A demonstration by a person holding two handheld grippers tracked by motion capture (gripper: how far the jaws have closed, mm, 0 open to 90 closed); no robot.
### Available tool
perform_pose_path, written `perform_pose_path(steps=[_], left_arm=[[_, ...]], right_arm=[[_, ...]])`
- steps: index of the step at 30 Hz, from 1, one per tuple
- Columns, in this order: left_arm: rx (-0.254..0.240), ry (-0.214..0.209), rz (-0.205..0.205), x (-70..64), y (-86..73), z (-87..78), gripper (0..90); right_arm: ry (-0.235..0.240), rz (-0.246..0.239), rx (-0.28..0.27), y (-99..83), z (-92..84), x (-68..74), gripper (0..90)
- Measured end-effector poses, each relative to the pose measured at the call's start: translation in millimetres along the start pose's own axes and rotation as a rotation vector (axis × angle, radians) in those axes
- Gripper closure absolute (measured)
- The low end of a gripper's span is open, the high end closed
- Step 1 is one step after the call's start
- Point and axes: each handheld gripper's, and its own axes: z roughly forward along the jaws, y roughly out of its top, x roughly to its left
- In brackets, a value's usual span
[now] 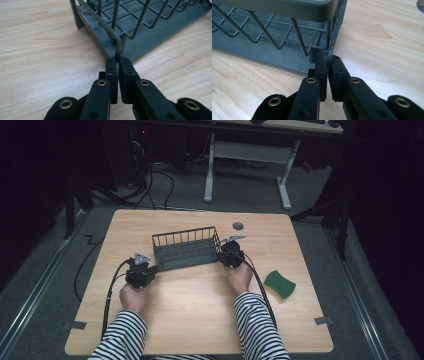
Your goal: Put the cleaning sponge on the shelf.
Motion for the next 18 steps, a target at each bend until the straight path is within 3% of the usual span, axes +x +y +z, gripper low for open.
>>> perform_pose_path(steps=[6,13,18], left_arm=[[0.006,-0.043,0.012,-11.0,-8.7,-9.3,86.9],[0.025,-0.053,0.035,-20.9,-13.7,-17.5,86.8],[0.021,-0.059,0.025,-23.3,-22.9,-27.2,86.9]], right_arm=[[0.003,-0.017,0.015,-13.4,-14.5,0.1,86.3],[0.025,-0.011,0.015,-23.6,-23.8,-1.7,86.3],[0.051,-0.033,0.018,-31.2,-30.7,3.3,86.3]])
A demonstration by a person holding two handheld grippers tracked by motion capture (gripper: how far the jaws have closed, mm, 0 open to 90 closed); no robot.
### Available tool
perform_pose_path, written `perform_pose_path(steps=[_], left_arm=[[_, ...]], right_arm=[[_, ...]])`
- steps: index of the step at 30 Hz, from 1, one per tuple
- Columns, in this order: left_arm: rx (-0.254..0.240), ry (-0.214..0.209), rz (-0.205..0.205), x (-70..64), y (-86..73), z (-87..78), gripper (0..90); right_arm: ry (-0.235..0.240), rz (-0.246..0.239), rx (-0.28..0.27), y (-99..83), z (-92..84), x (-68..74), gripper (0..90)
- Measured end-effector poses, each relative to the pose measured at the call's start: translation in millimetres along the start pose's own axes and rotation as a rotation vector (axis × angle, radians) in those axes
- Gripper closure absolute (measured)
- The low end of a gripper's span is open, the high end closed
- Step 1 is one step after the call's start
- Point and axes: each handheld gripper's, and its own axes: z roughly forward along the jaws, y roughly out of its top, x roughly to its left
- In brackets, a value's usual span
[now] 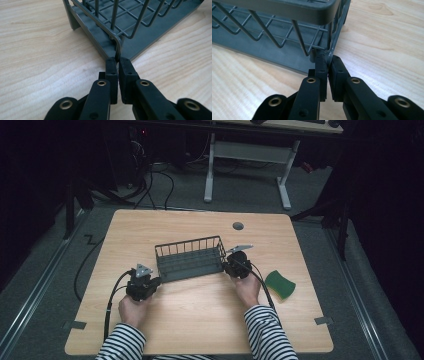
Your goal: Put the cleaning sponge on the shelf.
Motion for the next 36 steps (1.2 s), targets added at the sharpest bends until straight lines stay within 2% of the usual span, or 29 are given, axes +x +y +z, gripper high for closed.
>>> perform_pose_path(steps=[4,7,18,26,32,36], left_arm=[[-0.001,-0.006,-0.001,-1.7,-3.9,-3.7,86.8],[-0.003,-0.011,-0.004,-2.5,-7.1,-6.8,86.8],[-0.023,-0.042,-0.001,-11.1,-19.8,-15.9,86.9],[-0.034,-0.076,0.0,-19.1,-27.6,-20.9,86.8],[-0.038,-0.088,0.012,-24.6,-30.3,-22.2,86.7],[-0.039,-0.09,0.014,-26.2,-30.5,-22.1,86.4]], right_arm=[[0.007,-0.008,0.012,-3.0,-3.7,3.3,86.3],[0.008,-0.032,0.023,-5.3,-6.9,6.9,86.3],[0.038,-0.046,0.036,-25.9,-26.0,14.0,86.2],[0.064,-0.038,0.028,-45.7,-42.2,16.3,85.9],[0.061,-0.048,0.004,-59.5,-51.7,17.2,86.0],[0.056,-0.049,0.007,-60.9,-53.2,18.0,85.9]])
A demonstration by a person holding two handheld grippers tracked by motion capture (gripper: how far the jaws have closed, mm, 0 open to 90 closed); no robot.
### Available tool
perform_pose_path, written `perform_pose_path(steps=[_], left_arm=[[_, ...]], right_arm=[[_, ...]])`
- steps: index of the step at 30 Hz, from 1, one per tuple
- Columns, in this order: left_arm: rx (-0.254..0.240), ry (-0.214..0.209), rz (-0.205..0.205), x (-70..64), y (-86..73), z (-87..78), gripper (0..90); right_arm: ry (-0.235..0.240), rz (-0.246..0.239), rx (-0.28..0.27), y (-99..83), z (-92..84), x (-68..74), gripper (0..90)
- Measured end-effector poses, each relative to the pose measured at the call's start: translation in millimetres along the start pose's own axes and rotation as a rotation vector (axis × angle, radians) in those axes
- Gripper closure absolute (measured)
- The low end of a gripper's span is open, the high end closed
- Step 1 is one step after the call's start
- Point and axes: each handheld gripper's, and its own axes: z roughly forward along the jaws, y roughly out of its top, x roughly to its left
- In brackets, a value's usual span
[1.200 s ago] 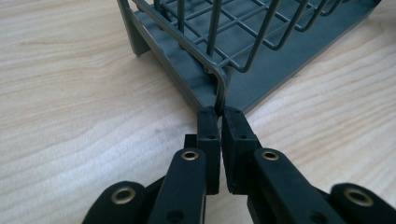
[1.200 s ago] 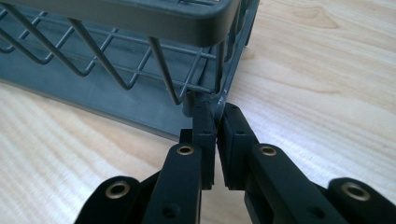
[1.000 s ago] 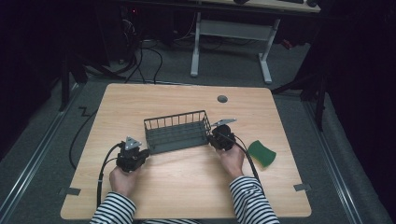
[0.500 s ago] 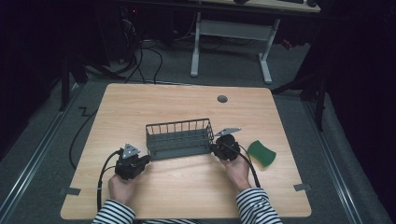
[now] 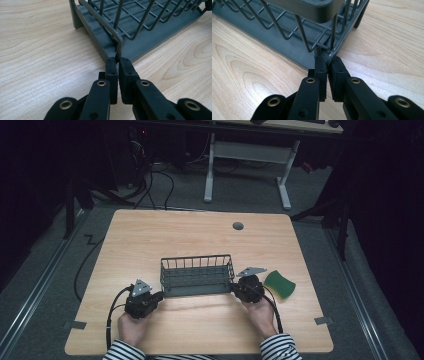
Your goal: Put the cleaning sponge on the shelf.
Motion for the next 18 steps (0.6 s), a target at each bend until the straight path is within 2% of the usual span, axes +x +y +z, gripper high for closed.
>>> perform_pose_path(steps=[2,3,4,5,6,7,8,9,10,11,12,14,18], left_arm=[[0.003,-0.003,0.006,-0.1,0.2,0.1,85.9],[0.004,0.002,0.007,-0.2,0.1,-0.1,82.1],[0.009,0.009,0.008,0.7,-0.7,-1.4,77.7],[0.009,0.009,0.008,0.7,-0.7,-1.4,72.3],[0.009,0.017,0.005,1.0,-1.5,-2.1,67.1],[0.009,0.022,0.007,1.7,-2.5,-3.2,67.1],[0.007,0.029,0.007,2.5,-3.6,-4.2,61.9],[0.005,0.035,0.004,3.5,-4.7,-5.0,53.0],[0.006,0.036,-0.001,5.0,-5.6,-5.8,53.0],[0.004,0.038,-0.005,6.3,-6.4,-6.7,45.4],[0.002,0.038,-0.008,7.8,-7.3,-8.1,45.4],[-0.007,0.045,-0.017,10.5,-9.3,-10.6,39.9],[-0.001,0.067,-0.047,19.3,-13.5,-14.3,35.4]], right_arm=[[-0.001,0.001,-0.006,-1.3,-0.6,-0.2,84.9],[-0.015,0.02,-0.01,-3.2,-1.1,-0.5,71.3],[-0.026,0.026,-0.007,-4.5,-1.5,-1.0,65.4],[-0.026,0.026,-0.007,-4.5,-1.5,-1.0,65.4],[-0.033,0.03,-0.009,-8.1,-3.2,-1.8,59.2],[-0.033,0.03,-0.009,-8.1,-3.2,-1.8,59.2],[-0.039,0.031,-0.012,-10.3,-5.0,-2.0,55.4],[-0.046,0.033,-0.019,-12.4,-7.1,-2.4,52.3],[-0.053,0.039,-0.022,-14.5,-9.7,-2.8,50.1],[-0.065,0.046,-0.037,-18.9,-15.3,-5.2,46.8],[-0.065,0.046,-0.037,-18.9,-15.3,-5.2,46.8],[-0.07,0.056,-0.048,-23.5,-21.5,-8.7,44.1],[-0.103,0.071,-0.067,-32.2,-34.6,-21.0,37.7]])
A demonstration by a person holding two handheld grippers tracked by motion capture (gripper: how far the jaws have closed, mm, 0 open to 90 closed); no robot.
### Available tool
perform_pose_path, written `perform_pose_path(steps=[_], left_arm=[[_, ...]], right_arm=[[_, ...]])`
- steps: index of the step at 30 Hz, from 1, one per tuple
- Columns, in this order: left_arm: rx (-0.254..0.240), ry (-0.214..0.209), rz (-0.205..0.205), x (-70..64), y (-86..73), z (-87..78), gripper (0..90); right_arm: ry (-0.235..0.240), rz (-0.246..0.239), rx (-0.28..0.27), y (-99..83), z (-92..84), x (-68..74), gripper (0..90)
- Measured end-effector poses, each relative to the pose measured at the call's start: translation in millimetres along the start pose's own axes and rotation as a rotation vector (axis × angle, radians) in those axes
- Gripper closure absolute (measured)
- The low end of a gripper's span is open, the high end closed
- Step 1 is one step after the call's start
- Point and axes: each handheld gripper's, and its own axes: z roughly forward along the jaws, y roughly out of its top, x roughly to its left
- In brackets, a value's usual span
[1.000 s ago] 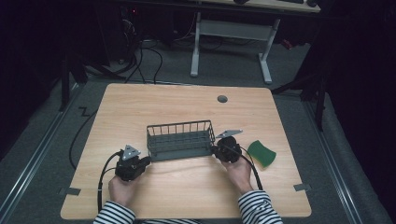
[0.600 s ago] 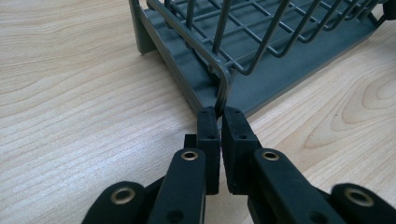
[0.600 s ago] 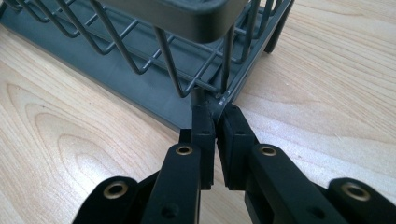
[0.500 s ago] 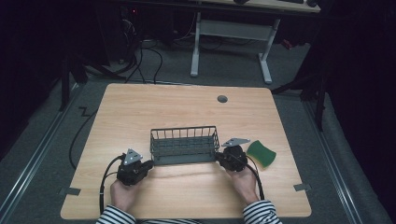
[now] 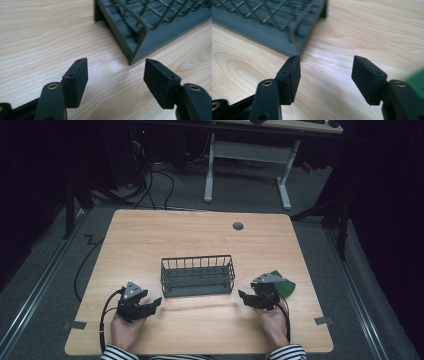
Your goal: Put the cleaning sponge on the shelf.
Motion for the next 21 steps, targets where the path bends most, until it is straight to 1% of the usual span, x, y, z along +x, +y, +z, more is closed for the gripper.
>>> perform_pose_path(steps=[1,2,3,6,9,11,13,15,18,19,20,21], left_arm=[[0.006,0.008,-0.008,2.9,-0.3,-0.1,34.3],[0.012,0.015,-0.015,6.0,-0.3,-0.5,33.8],[0.012,0.026,-0.023,8.9,-0.5,-0.7,33.8],[0.024,0.058,-0.044,20.6,-0.7,0.4,33.3],[0.04,0.101,-0.064,32.8,0.4,5.1,32.1],[0.043,0.131,-0.064,39.1,2.1,7.1,31.6],[0.051,0.154,-0.068,44.4,4.8,8.3,31.1],[0.053,0.175,-0.063,48.6,5.7,9.9,30.3],[0.027,0.203,-0.039,52.5,3.5,12.4,29.6],[0.028,0.215,-0.031,52.9,3.6,13.2,29.3],[0.027,0.215,-0.032,53.5,4.1,13.9,28.4],[0.028,0.217,-0.033,53.7,4.4,14.3,28.4]], right_arm=[[-0.015,0.018,-0.015,-2.5,-6.6,-10.3,35.3],[-0.022,0.029,-0.025,-3.6,-10.0,-16.1,34.4],[-0.022,0.029,-0.025,-3.6,-10.0,-16.1,34.4],[-0.049,0.056,-0.044,-6.7,-18.9,-32.6,32.1],[-0.08,0.067,-0.055,-8.5,-25.5,-48.0,30.3],[-0.099,0.071,-0.052,-8.7,-28.1,-58.0,28.5],[-0.109,0.083,-0.051,-8.5,-31.4,-67.3,27.2],[-0.125,0.083,-0.056,-7.9,-34.9,-75.1,26.9],[-0.14,0.08,-0.037,-6.8,-36.7,-86.5,24.4],[-0.144,0.077,-0.031,-6.4,-36.8,-90.0,23.8],[-0.147,0.068,-0.019,-5.9,-36.4,-96.1,23.2],[-0.147,0.068,-0.019,-5.9,-36.4,-96.1,23.2]])
